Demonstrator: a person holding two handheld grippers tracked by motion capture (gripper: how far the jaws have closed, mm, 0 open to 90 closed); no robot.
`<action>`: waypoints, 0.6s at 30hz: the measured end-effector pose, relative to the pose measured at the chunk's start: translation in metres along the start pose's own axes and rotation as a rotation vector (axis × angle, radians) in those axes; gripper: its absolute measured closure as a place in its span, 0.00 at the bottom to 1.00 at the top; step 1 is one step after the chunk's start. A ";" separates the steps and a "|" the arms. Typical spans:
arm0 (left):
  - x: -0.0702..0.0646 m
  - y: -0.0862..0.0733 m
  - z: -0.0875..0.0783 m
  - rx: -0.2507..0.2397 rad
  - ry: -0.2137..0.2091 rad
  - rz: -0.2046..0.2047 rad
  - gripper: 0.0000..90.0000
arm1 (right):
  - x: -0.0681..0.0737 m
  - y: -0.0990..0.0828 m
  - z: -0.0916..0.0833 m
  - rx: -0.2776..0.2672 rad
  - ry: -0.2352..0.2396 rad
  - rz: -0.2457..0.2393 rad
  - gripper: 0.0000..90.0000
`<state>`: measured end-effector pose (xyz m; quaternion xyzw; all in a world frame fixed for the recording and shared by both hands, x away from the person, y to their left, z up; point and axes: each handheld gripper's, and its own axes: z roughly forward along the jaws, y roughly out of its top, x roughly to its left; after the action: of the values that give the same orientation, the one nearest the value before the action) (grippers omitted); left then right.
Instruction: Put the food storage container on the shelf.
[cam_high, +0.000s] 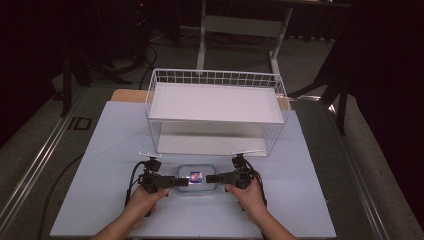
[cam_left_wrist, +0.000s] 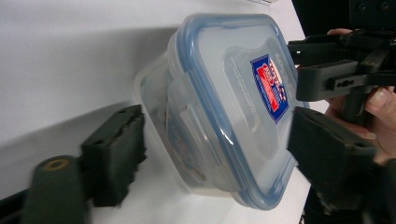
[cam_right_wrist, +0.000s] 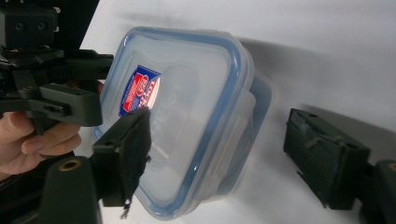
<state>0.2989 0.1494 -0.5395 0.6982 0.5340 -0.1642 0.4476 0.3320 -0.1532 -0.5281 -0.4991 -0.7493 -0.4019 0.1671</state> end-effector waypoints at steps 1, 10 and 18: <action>0.000 -0.001 0.000 0.000 0.003 0.000 0.26 | 0.000 0.000 0.000 0.006 0.000 0.007 0.27; 0.006 0.000 -0.002 -0.006 -0.042 -0.051 0.39 | 0.001 0.000 0.001 0.043 0.050 0.128 0.43; -0.005 -0.002 -0.007 -0.003 0.005 0.008 0.48 | 0.008 -0.004 -0.002 0.030 0.014 0.120 0.46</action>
<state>0.2939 0.1524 -0.5330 0.7001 0.5326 -0.1600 0.4479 0.3246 -0.1506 -0.5227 -0.5377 -0.7229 -0.3831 0.2036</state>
